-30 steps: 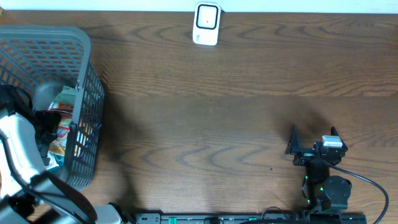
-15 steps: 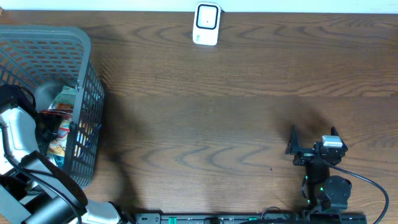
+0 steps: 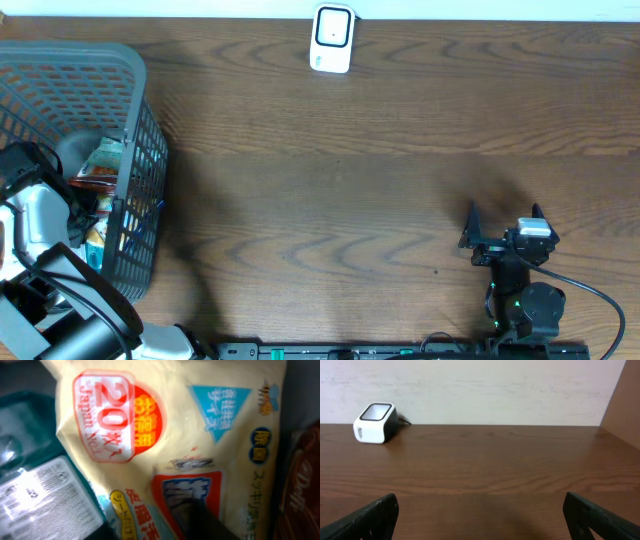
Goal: Scan the item barcode
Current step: 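Reach the left gripper into the basket toward the white snack bag, then grasp the white snack bag with the left gripper and lift it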
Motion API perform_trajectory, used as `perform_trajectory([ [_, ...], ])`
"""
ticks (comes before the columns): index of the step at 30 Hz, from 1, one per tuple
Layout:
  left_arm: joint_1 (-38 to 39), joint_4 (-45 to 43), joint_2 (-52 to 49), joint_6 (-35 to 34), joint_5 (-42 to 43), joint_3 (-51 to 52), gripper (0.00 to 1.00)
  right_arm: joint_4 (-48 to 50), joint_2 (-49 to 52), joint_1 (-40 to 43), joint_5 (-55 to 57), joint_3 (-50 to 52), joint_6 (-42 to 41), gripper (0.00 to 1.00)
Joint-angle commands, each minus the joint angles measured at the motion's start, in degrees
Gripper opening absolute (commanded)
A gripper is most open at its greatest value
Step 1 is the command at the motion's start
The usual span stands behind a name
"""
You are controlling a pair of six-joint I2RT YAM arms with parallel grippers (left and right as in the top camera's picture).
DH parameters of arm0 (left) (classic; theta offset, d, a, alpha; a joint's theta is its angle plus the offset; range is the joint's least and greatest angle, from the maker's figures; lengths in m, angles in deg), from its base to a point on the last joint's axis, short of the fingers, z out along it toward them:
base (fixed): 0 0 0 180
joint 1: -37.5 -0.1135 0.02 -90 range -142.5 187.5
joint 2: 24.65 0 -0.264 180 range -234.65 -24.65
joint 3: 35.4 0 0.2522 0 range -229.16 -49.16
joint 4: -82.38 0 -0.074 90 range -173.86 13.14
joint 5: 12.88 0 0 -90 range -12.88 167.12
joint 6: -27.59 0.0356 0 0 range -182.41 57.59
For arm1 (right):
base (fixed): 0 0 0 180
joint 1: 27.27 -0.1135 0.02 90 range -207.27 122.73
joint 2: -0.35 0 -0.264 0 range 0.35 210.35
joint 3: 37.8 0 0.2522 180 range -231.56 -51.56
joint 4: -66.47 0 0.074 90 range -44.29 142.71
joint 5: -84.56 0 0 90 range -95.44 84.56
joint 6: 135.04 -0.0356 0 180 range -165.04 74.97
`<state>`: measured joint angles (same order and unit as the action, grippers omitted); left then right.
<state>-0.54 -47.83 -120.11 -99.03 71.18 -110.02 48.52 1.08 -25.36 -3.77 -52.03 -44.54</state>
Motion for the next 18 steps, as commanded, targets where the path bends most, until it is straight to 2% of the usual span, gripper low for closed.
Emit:
perform_trajectory([
  [1, -0.2, 0.5, -1.1, 1.3, 0.8, 1.3, 0.19, -0.3, -0.3, -0.5, -0.1, 0.0, 0.4, 0.99],
  [3, -0.2, 0.7, -1.1, 1.2, 1.4, 1.3, 0.08, -0.3, -0.3, -0.5, -0.1, 0.0, 0.4, 0.99],
  [11, -0.2, 2.5, 2.0, 1.2, 4.2, -0.7, 0.07, -0.3, -0.3, -0.5, -0.1, 0.0, 0.4, 0.99],
  [18, -0.2, 4.2, 17.0, 0.8, 5.3, -4.4, 0.08, -0.3, -0.3, -0.5, -0.1, 0.0, 0.4, 0.99],
])
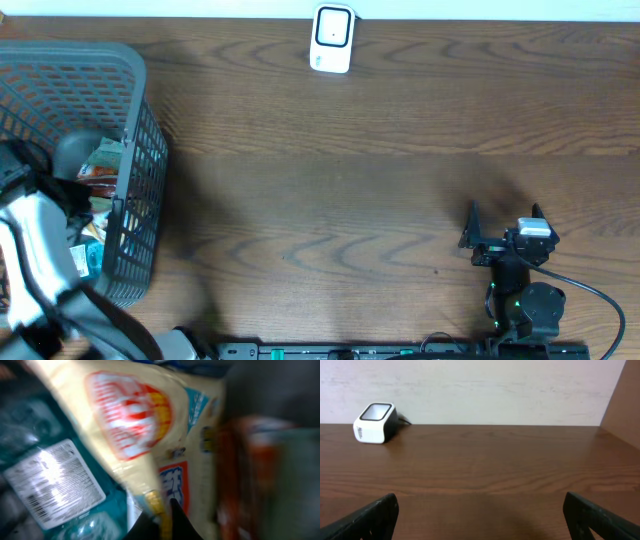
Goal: Scan the item barcode
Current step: 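Grasp the white snack bag with the left gripper and lift it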
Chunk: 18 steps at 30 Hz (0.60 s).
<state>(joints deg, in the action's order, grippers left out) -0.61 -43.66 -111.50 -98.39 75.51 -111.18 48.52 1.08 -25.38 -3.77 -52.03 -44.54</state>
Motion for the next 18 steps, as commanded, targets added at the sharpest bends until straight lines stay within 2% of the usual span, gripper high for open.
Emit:
perform_trajectory([
  [1, -0.1, 0.0, 10.6, 0.2, 1.0, -3.2, 0.07, -0.3, -0.3, -0.5, -0.1, 0.0, 0.4, 0.99],
  [8, -0.1, 0.1, 24.2, -2.5, 1.0, -3.2, 0.07, -0.3, -0.3, -0.5, -0.1, 0.0, 0.4, 0.99],
  [18, -0.1, -0.3, 37.7, -4.8, 1.0, -3.2, 0.07, -0.3, -0.3, -0.5, -0.1, 0.0, 0.4, 0.99],
])
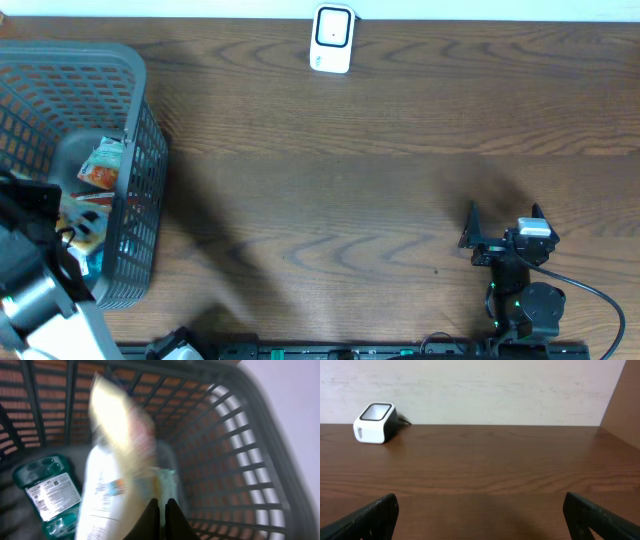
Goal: Scan the item barcode
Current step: 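Grasp the white snack bag with the left gripper and lift it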
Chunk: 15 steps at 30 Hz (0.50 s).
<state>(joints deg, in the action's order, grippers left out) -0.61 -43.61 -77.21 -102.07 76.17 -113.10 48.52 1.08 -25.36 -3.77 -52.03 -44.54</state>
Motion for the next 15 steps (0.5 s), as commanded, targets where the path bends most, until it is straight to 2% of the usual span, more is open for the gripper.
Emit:
perform_trajectory([
  [1, -0.1, -0.5, 4.5, -1.2, 0.3, -1.3, 0.07, -0.3, -0.3, -0.5, -0.1, 0.0, 0.4, 0.99],
  [8, -0.1, 0.5, 8.2, -1.5, -1.2, -1.2, 0.09, -0.3, -0.3, -0.5, -0.1, 0.0, 0.4, 0.99],
  [9, -0.1, 2.7, 7.1, -3.2, -3.8, -0.9, 0.44, -0.3, -0.3, -0.5, -0.1, 0.0, 0.4, 0.99],
  [10, -0.1, 3.8, 6.1, -3.9, -5.0, -0.6, 0.58, -0.3, -0.3, -0.5, -0.1, 0.0, 0.4, 0.99],
  [11, -0.1, 4.6, 5.0, -4.0, -5.7, -0.4, 0.67, -0.3, -0.3, -0.5, -0.1, 0.0, 0.4, 0.99],
  [15, -0.1, 7.6, -3.5, -4.0, -6.0, -0.1, 0.83, -0.3, -0.3, -0.5, -0.1, 0.0, 0.4, 0.99],
])
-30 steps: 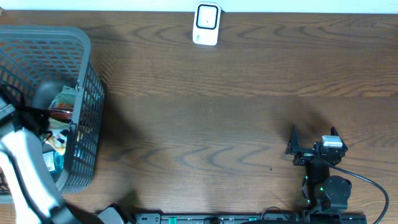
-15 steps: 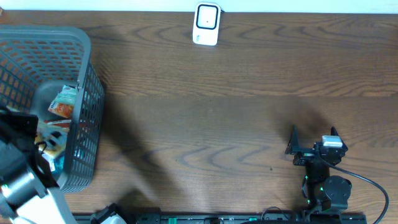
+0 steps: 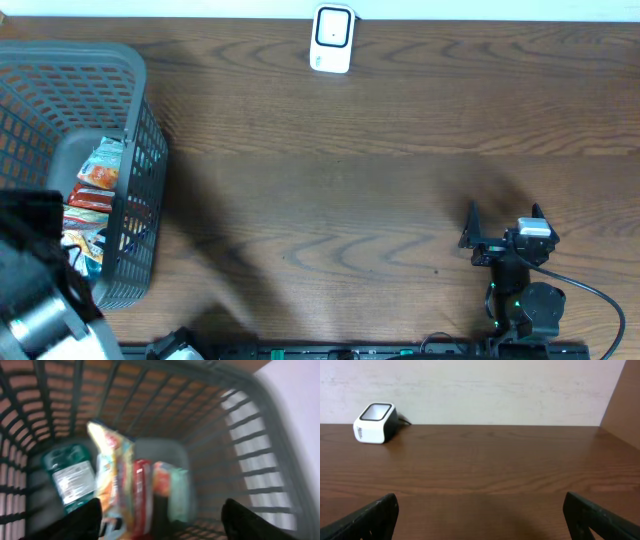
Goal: Scan the item barcode
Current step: 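Grasp the white snack bag with the left gripper and lift it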
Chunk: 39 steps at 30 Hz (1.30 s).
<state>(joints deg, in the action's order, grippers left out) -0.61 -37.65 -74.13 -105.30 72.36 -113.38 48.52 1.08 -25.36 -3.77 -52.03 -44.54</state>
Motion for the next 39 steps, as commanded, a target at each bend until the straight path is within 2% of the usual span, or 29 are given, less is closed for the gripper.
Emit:
perform_trajectory([
  [1, -0.1, 2.3, -9.1, -0.7, -2.2, 0.2, 0.90, -0.3, -0.3, -0.5, -0.1, 0.0, 0.4, 0.99],
  [8, -0.1, 2.7, -26.7, -0.7, -2.2, 0.2, 1.00, -0.3, -0.3, -0.5, -0.1, 0.0, 0.4, 0.99],
  [20, -0.1, -1.7, -45.8, -0.5, -0.1, 0.2, 1.00, -0.3, -0.3, -0.5, -0.1, 0.0, 0.4, 0.99],
  [22, -0.1, -2.3, -48.4, -0.4, 1.0, 0.2, 0.79, -0.3, -0.3, -0.5, -0.1, 0.0, 0.4, 0.99],
  [25, -0.1, -3.1, -51.7, -0.3, 1.3, 0.2, 0.19, -0.3, -0.3, -0.5, -0.1, 0.0, 0.4, 0.99],
  [26, -0.1, -3.3, -52.8, 0.0, 1.3, 0.2, 0.07, -0.3, -0.3, -0.5, -0.1, 0.0, 0.4, 0.99],
  [32, -0.1, -3.6, -50.0, 4.6, 1.4, -0.7, 0.07, -0.3, -0.3, -0.5, -0.1, 0.0, 0.4, 0.99],
  [39, -0.4, -2.2, -33.4, 6.2, 3.1, -2.8, 0.07, -0.3, -0.3, -0.5, -0.1, 0.0, 0.4, 0.99],
])
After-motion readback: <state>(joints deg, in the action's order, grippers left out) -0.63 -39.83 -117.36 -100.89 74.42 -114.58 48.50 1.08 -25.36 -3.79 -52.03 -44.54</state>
